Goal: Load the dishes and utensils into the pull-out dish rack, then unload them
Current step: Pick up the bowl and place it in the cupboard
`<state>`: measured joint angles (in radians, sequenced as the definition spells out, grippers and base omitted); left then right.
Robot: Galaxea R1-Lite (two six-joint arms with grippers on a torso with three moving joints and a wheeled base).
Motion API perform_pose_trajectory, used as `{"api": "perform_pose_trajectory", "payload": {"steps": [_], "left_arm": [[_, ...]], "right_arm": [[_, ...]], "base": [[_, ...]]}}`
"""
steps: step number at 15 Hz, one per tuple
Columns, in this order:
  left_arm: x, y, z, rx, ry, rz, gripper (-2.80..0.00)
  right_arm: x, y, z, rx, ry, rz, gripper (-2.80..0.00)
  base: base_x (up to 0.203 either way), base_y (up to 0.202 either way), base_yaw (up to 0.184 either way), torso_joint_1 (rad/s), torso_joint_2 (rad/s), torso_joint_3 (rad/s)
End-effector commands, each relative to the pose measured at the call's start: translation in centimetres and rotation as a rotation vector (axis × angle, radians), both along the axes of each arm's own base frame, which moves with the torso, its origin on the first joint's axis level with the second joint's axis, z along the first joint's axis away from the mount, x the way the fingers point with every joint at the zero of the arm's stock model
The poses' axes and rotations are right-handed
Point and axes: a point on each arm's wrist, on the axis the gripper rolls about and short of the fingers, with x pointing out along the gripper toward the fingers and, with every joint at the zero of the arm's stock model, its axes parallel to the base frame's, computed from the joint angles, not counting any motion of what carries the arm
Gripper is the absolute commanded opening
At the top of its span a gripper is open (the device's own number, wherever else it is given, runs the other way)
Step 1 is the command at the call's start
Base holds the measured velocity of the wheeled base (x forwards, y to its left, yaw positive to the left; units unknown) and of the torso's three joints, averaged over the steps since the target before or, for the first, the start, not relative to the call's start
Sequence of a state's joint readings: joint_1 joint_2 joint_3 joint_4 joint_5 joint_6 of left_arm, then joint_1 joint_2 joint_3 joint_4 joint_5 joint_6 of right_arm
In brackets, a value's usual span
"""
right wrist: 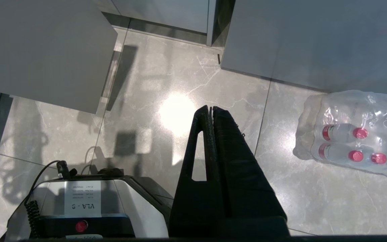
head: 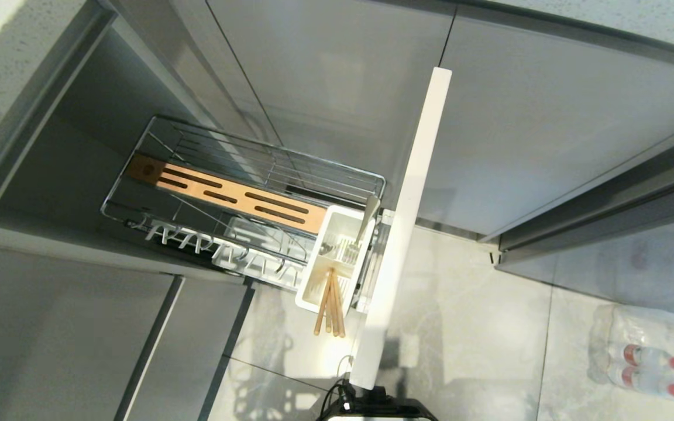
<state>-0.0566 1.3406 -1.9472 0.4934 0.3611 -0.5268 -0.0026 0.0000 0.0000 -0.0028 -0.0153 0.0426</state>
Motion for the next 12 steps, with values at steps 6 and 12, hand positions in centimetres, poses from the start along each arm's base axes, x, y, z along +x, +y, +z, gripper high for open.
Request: {"api": "perform_pose_trajectory", "payload": {"steps": [6,12], "left_arm": [[1.4,-0.2,-0.4,-0.006,0.021,-0.022,0.00],[1.6,-0.3,-0.5,-0.007,0.026,-0.048,0.00]], "right_arm": [[0.0,0.0,0.0,0.000,0.001,0.000,-2.80],[0.0,0.0,0.0,0.000,0.001,0.001,-2.80]], "base": [[0.000,0.000,0.000,0.000,0.00,0.000],[0.000,0.000,0.000,0.000,0.00,0.000]]}}
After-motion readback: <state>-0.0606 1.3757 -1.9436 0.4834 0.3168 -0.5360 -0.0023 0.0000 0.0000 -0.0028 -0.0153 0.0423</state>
